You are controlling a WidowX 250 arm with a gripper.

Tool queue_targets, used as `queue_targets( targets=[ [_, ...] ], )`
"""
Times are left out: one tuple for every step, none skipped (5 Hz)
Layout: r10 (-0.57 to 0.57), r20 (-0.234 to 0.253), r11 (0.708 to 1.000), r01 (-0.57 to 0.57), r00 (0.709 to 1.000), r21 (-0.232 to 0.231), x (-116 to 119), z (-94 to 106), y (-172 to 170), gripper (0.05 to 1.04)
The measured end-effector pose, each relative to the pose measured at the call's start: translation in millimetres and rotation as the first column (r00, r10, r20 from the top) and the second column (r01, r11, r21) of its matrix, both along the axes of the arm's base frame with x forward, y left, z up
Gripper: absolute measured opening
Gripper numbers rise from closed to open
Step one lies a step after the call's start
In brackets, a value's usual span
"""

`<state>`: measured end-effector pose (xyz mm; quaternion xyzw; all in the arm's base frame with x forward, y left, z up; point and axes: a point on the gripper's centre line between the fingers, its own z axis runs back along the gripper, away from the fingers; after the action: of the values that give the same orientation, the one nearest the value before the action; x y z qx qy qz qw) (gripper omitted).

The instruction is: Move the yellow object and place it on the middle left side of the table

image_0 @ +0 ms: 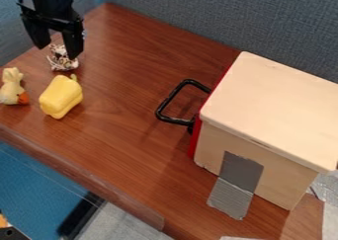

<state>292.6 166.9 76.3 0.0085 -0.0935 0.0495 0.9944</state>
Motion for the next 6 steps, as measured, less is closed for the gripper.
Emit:
queue_targets(
  targets=[
    [-0.062,-0.036,0.998,0.062,0.997,0.015,-13,-16.2,-14,1.001],
    [-0.118,-0.080,0.992,0.121,0.990,0.033,-25,-36.0,-30,1.001],
    [-0.132,-0.095,0.985,0.142,0.987,0.099,-28,-46.7,-29,1.001],
    [-0.125,-0.115,0.980,0.140,0.986,0.139,-27,-57.9,-24,0.952],
    [-0.112,-0.103,0.980,0.127,0.988,0.152,-24,-59.2,-22,0.800],
    [-0.094,-0.091,0.983,0.107,0.991,0.152,-13,-53.2,-22,0.799]
  ],
)
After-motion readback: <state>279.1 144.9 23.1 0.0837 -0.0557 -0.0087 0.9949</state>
